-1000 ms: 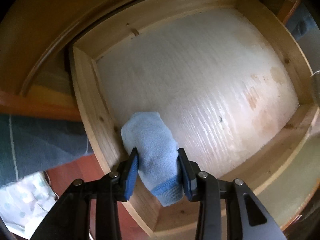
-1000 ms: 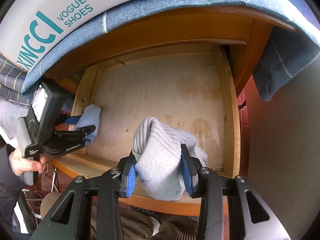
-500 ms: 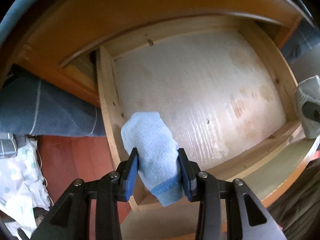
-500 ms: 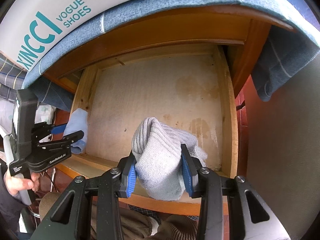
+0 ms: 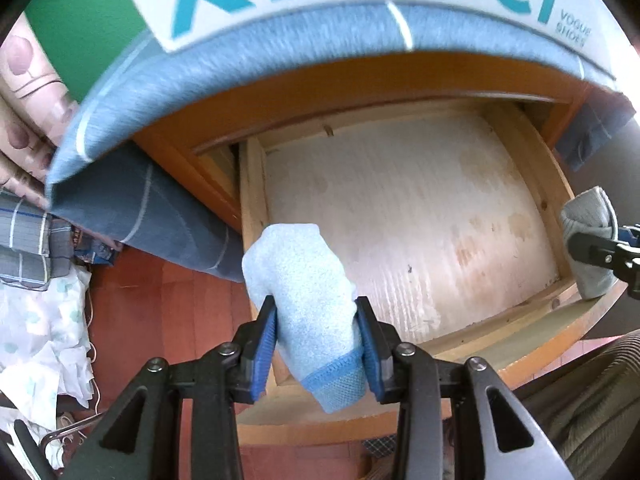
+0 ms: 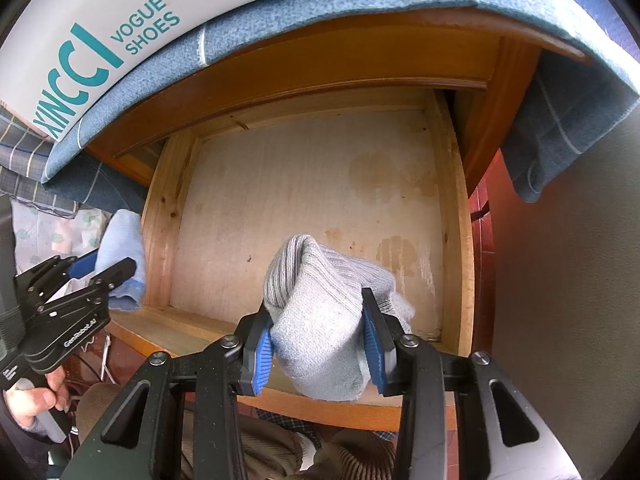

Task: Take underwear out of drawer
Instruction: 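Lift the light blue sock and carry it over the white box with the left gripper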

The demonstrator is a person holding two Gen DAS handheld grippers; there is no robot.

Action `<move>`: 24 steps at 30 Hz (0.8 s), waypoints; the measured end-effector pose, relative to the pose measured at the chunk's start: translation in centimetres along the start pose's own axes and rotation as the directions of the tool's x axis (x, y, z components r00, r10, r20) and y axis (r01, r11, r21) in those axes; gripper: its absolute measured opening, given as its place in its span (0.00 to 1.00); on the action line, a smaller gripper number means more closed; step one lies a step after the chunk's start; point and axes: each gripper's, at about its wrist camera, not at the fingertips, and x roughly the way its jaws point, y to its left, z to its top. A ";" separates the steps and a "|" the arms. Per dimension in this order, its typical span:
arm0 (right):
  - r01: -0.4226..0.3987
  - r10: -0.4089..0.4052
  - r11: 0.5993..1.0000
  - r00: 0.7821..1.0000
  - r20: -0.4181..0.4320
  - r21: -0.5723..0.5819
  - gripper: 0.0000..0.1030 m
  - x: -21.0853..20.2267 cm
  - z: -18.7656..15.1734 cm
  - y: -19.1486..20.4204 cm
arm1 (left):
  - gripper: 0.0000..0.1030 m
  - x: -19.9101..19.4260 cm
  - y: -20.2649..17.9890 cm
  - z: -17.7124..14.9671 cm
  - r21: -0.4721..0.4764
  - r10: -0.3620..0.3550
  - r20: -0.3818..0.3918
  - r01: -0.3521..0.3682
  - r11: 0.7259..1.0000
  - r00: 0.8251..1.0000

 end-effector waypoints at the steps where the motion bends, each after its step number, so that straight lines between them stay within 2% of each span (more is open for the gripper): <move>1: 0.001 -0.001 1.000 1.000 -0.003 0.000 0.35 0.0 0.0 0.0 | 0.37 -0.3 0.0 0.0 -0.007 0.003 0.007 -0.003 1.000 1.000; 5: 0.006 -0.006 1.000 1.000 -0.003 -0.010 0.35 0.0 0.0 0.2 | 0.37 -2.0 0.3 -0.3 -0.030 0.026 0.053 -0.024 0.999 0.998; 14: 0.008 -0.008 1.000 1.000 0.005 -0.004 0.35 -0.3 -0.1 0.1 | 0.37 -8.5 1.1 -1.0 -0.046 0.046 0.160 -0.039 0.998 0.986; 24: 0.010 -0.010 1.000 1.000 0.013 -0.001 0.35 -0.4 -0.2 0.0 | 0.37 -17.0 2.2 -0.8 -0.053 0.059 0.293 -0.045 0.998 0.954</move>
